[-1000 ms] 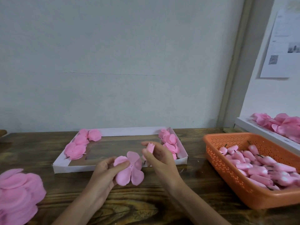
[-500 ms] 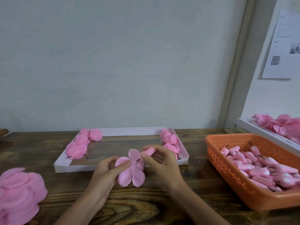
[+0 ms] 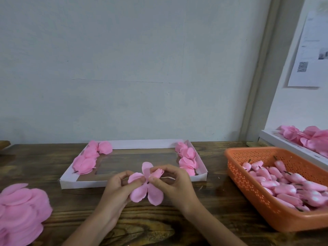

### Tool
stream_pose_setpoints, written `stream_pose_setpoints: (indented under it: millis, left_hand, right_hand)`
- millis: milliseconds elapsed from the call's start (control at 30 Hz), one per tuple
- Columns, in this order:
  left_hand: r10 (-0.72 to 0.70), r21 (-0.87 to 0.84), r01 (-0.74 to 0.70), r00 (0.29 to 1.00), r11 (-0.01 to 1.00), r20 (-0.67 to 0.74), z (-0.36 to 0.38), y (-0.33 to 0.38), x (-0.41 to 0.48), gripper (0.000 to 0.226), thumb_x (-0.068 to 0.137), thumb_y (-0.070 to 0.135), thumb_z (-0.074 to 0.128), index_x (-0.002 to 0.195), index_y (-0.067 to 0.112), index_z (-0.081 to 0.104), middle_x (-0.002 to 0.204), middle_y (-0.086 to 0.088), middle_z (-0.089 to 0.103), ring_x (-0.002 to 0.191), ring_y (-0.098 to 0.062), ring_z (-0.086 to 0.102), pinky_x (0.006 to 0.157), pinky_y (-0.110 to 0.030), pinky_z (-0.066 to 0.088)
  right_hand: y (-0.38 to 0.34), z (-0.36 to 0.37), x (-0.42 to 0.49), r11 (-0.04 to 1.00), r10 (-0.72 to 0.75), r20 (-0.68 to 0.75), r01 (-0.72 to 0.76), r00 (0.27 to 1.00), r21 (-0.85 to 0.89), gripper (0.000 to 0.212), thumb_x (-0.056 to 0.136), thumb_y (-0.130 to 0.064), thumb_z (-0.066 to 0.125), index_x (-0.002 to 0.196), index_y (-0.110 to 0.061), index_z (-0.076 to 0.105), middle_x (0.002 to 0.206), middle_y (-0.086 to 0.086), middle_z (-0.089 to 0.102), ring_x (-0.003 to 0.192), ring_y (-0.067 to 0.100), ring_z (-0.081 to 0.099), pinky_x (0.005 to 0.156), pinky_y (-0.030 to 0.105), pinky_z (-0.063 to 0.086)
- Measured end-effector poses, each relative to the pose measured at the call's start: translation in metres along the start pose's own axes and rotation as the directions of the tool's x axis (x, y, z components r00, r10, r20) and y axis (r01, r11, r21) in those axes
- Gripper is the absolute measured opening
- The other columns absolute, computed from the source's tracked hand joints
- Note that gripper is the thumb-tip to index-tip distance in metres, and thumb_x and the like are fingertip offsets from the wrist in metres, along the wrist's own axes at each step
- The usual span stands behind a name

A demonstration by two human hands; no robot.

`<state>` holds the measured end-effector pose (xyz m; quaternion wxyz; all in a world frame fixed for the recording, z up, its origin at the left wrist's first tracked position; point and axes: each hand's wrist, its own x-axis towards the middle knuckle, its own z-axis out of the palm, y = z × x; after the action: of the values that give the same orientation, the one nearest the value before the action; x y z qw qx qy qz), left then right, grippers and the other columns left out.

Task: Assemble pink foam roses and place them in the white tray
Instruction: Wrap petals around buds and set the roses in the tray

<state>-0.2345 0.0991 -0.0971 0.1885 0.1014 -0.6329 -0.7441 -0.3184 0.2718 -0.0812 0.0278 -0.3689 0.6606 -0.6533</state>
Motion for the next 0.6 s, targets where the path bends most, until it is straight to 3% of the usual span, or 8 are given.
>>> stream_pose_setpoints:
  millis: [133, 200, 267, 400, 600]
  left_hand:
    - [0.011, 0.008, -0.011, 0.997, 1.0, 0.08, 0.001, 0.005, -0.003, 0.03, 0.078, 0.024, 0.081, 0.108, 0.018, 0.08, 0.11, -0.014, 0.078, 0.101, -0.026, 0.077, 0.082, -0.042, 0.063]
    - [0.006, 0.006, -0.007, 0.995, 1.0, 0.099, 0.002, 0.006, -0.003, 0.043, 0.077, 0.025, 0.081, 0.12, 0.018, 0.076, 0.116, -0.01, 0.078, 0.108, -0.027, 0.075, 0.089, -0.047, 0.062]
    - [0.003, 0.012, -0.005, 0.994, 1.0, 0.113, 0.005, 0.008, -0.004, 0.043, 0.08, 0.022, 0.079, 0.122, 0.014, 0.076, 0.119, -0.01, 0.077, 0.111, -0.028, 0.074, 0.096, -0.049, 0.059]
    - [0.054, 0.044, -0.061, 0.988, 0.997, 0.142, 0.009, 0.01, -0.007, 0.032, 0.08, 0.021, 0.075, 0.112, 0.021, 0.081, 0.115, -0.01, 0.079, 0.109, -0.027, 0.075, 0.087, -0.036, 0.061]
    - [0.114, 0.119, -0.14, 0.973, 0.983, 0.202, 0.01, 0.013, -0.011, 0.038, 0.082, 0.023, 0.084, 0.118, 0.031, 0.078, 0.117, -0.007, 0.078, 0.11, -0.025, 0.074, 0.086, -0.033, 0.061]
  right_hand:
    - [0.0, 0.002, 0.0, 0.999, -0.027, -0.034, 0.026, 0.999, -0.035, 0.03, 0.082, -0.017, 0.088, 0.11, -0.021, 0.078, 0.102, -0.006, 0.073, 0.096, 0.016, 0.074, 0.082, 0.03, 0.062]
    - [-0.002, 0.001, 0.001, 1.0, -0.004, -0.038, 0.004, 0.999, -0.009, 0.046, 0.076, -0.02, 0.093, 0.116, -0.022, 0.07, 0.103, -0.002, 0.075, 0.093, 0.019, 0.076, 0.08, 0.036, 0.064]
    - [-0.002, -0.001, 0.001, 0.998, 0.035, -0.038, -0.033, 0.999, 0.054, 0.054, 0.071, -0.017, 0.096, 0.11, -0.021, 0.059, 0.1, 0.005, 0.076, 0.09, 0.023, 0.077, 0.079, 0.04, 0.065]
    - [-0.002, -0.003, 0.001, 1.0, 0.019, -0.01, -0.019, 1.0, -0.012, 0.041, 0.074, -0.017, 0.094, 0.099, -0.012, 0.063, 0.095, 0.007, 0.079, 0.087, 0.022, 0.078, 0.079, 0.042, 0.065]
    - [-0.004, 0.0, 0.0, 0.998, 0.017, -0.078, -0.021, 0.997, -0.052, 0.026, 0.079, -0.018, 0.091, 0.096, -0.014, 0.074, 0.089, 0.004, 0.079, 0.082, 0.019, 0.077, 0.076, 0.037, 0.065]
